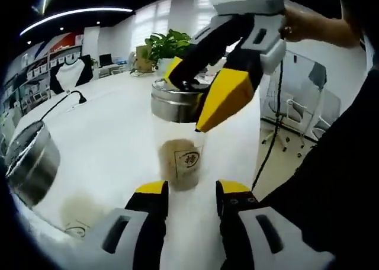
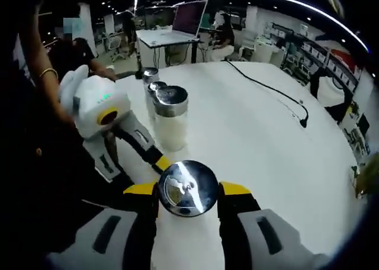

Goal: Rotate the seasoning bottle until the label or dispensing opening points toward the visible target arrow and the bottle remains upright within the marked orientation range

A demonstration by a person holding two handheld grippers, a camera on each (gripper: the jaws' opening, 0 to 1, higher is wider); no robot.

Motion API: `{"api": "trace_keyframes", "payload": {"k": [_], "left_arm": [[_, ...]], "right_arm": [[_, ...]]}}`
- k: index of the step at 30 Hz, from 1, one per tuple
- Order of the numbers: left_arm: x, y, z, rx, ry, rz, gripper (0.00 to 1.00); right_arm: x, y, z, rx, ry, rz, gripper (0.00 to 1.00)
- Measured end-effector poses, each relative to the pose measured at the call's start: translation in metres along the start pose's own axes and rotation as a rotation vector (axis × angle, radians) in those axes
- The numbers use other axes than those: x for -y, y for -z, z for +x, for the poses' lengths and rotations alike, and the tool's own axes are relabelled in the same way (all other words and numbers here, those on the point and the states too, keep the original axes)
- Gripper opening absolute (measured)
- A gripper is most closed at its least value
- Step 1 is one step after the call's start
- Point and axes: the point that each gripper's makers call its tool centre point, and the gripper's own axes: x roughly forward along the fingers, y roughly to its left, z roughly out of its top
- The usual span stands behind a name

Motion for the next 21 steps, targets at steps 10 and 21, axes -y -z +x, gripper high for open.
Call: {"api": "trace_keyframes", "payload": {"k": [10, 21], "left_arm": [[-0.002, 0.021, -0.038, -0.008, -0.055, -0.032, 0.37], [-0.019, 0.050, -0.082, -0.054, -0.173, -0.053, 0.37]], "right_arm": [[0.001, -0.017, 0.015, 0.001, -0.106, -0.146, 0.38], [-0.002, -0.021, 0.018, -0.035, -0.207, -0.284, 0.38]]}}
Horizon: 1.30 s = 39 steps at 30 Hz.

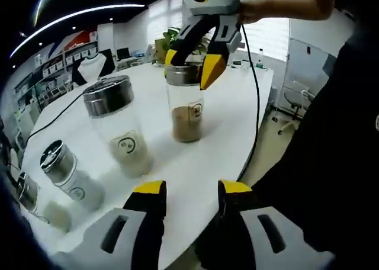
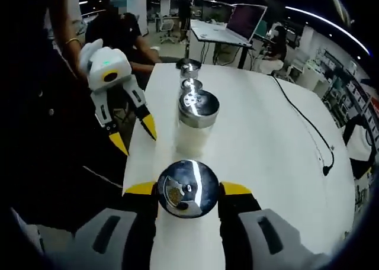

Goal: Rotate the seasoning bottle until the label or dispensing opening points toward the visible target arrow and the bottle remains upright within the marked orientation range

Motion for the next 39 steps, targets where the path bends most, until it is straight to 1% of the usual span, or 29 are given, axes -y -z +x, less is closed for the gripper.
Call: {"api": "trace_keyframes", "payload": {"k": [1, 4, 7, 12, 15, 17, 18, 19, 20, 21, 23, 24, 25, 27, 28, 29, 30, 31, 33, 34, 36, 38, 39], "left_arm": [[-0.005, 0.004, -0.007, -0.012, -0.028, -0.022, 0.37], [-0.009, 0.007, -0.016, -0.015, -0.048, -0.003, 0.37], [-0.013, 0.010, -0.021, -0.023, -0.065, -0.013, 0.37], [-0.021, 0.005, -0.026, -0.004, -0.113, -0.043, 0.37], [-0.030, 0.003, -0.032, 0.008, -0.150, -0.068, 0.38], [-0.039, 0.002, -0.039, 0.019, -0.189, -0.092, 0.40], [-0.043, 0.003, -0.045, 0.027, -0.206, -0.111, 0.42], [-0.048, 0.007, -0.056, 0.038, -0.222, -0.131, 0.46], [-0.052, 0.009, -0.061, 0.045, -0.230, -0.162, 0.49], [-0.054, 0.009, -0.064, 0.049, -0.231, -0.172, 0.51], [-0.061, 0.009, -0.073, 0.072, -0.247, -0.172, 0.53], [-0.064, 0.009, -0.076, 0.078, -0.249, -0.174, 0.55], [-0.067, 0.010, -0.079, 0.086, -0.254, -0.179, 0.59], [-0.075, 0.013, -0.085, 0.098, -0.267, -0.188, 0.66], [-0.078, 0.015, -0.088, 0.105, -0.273, -0.189, 0.72], [-0.082, 0.016, -0.092, 0.119, -0.276, -0.192, 0.76], [-0.084, 0.014, -0.094, 0.140, -0.277, -0.192, 0.80], [-0.085, 0.014, -0.095, 0.152, -0.279, -0.192, 0.88], [-0.090, 0.017, -0.099, 0.154, -0.285, -0.207, 1.00], [-0.091, 0.019, -0.100, 0.145, -0.288, -0.210, 0.98], [-0.093, 0.022, -0.103, 0.139, -0.288, -0.220, 1.00], [-0.095, 0.022, -0.107, 0.145, -0.300, -0.233, 1.00], [-0.096, 0.022, -0.110, 0.154, -0.312, -0.246, 1.00]], "right_arm": [[0.000, 0.000, 0.000, -0.003, -0.002, -0.007, 0.38], [-0.001, -0.001, 0.002, -0.006, -0.002, -0.028, 0.39], [0.001, -0.002, 0.003, -0.006, -0.024, -0.062, 0.39], [0.001, -0.002, 0.004, -0.025, -0.052, -0.119, 0.39], [0.001, -0.002, 0.005, -0.030, -0.043, -0.109, 0.39], [0.002, -0.007, 0.003, -0.013, -0.006, -0.088, 0.39], [0.000, -0.010, 0.002, 0.006, 0.012, -0.057, 0.42], [-0.003, -0.015, 0.001, 0.040, 0.029, -0.001, 0.45], [-0.004, -0.017, 0.000, 0.058, 0.052, 0.040, 0.49], [-0.004, -0.018, -0.002, 0.065, 0.095, 0.070, 0.56], [-0.007, -0.018, -0.003, 0.067, 0.138, 0.082, 0.65], [-0.009, -0.019, -0.005, 0.076, 0.178, 0.114, 0.70], [-0.009, -0.020, -0.005, 0.081, 0.191, 0.126, 0.72], [-0.010, -0.022, -0.009, 0.134, 0.272, 0.239, 0.73], [-0.009, -0.023, -0.011, 0.161, 0.310, 0.297, 0.73], [-0.011, -0.023, -0.014, 0.197, 0.352, 0.395, 0.73], [-0.012, -0.020, -0.015, 0.221, 0.401, 0.448, 0.74], [-0.014, -0.018, -0.016, 0.231, 0.425, 0.472, 0.74], [-0.023, -0.009, -0.014, 0.226, 0.477, 0.537, 0.77], [-0.024, -0.008, -0.014, 0.230, 0.490, 0.550, 0.78], [-0.032, -0.009, -0.016, 0.271, 0.536, 0.609, 0.81], [-0.039, -0.007, -0.017, 0.276, 0.555, 0.642, 0.80], [-0.044, -0.004, -0.017, 0.280, 0.578, 0.671, 0.81]]}}
